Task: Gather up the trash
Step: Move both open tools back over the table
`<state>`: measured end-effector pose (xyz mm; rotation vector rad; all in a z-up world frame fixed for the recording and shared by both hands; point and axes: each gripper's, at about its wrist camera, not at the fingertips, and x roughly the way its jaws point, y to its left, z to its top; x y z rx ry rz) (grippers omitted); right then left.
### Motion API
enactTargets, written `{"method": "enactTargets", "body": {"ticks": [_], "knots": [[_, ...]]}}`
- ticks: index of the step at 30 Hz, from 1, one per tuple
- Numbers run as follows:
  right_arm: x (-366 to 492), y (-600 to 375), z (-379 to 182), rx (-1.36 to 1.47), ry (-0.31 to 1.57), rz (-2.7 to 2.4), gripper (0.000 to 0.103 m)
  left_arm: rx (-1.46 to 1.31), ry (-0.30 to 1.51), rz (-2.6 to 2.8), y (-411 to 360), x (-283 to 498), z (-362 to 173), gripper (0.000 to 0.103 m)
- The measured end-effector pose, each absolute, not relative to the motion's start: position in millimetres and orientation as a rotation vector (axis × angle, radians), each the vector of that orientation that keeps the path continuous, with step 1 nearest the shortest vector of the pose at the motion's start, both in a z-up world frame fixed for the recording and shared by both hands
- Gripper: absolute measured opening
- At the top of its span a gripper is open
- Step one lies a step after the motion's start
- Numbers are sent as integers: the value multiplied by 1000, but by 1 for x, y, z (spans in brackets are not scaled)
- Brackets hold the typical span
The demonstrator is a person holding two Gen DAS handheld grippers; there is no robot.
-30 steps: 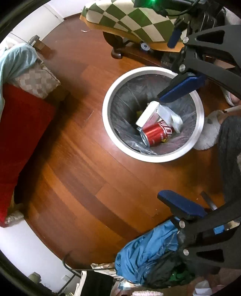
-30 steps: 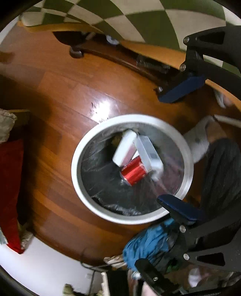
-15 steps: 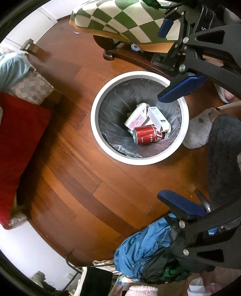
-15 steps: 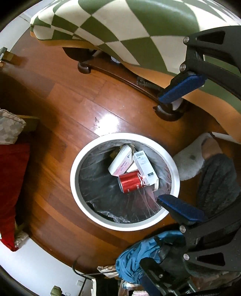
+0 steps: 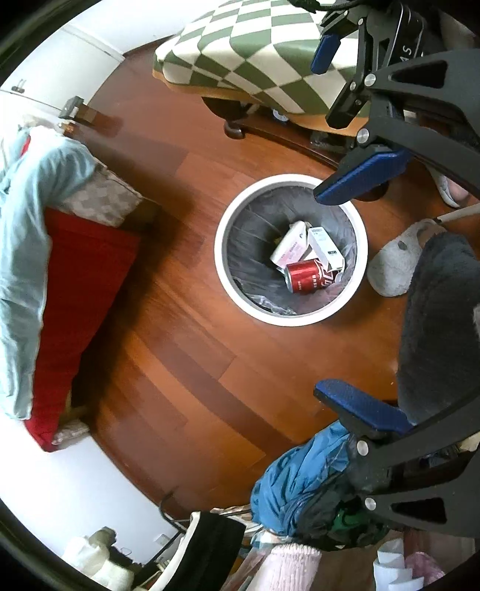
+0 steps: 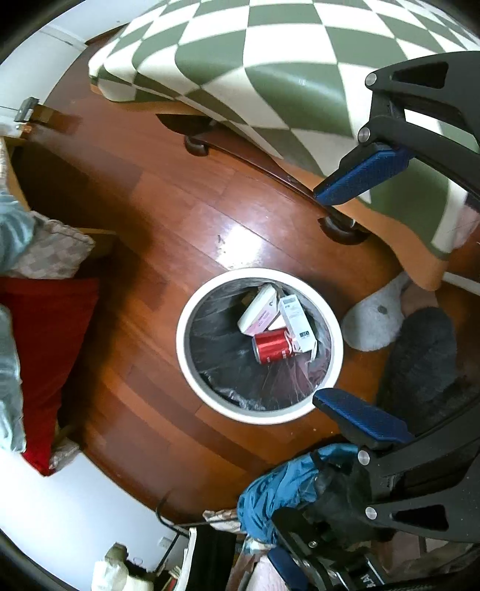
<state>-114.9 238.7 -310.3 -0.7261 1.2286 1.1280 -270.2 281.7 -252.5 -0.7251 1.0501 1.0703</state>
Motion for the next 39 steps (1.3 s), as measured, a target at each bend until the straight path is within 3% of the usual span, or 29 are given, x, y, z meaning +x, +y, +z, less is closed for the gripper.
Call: {"method": "enactTargets", "body": {"ticks": [14,22,32,34,36,39], "knots": [[-90,166,-195,-446,1222,1278,100,-611,927,1087,223,-245,-160,96],[22,76,-161,-240,1220,1113,100,-512,919,935,181,-137,-154,96],[267,-99,-216,-62,1239,529,100,-376,1109,645,98,102,-242,96],[312,-129,-239,-31,1270,435,94,-349,1169,605,84,144,-264,96],[350,-149,-260,9,1305,372,79,-321,1216,574,72,176,-280,96],[388,-165,-287,77,1347,337,75,-272,1274,539,57,213,-298,96]]}}
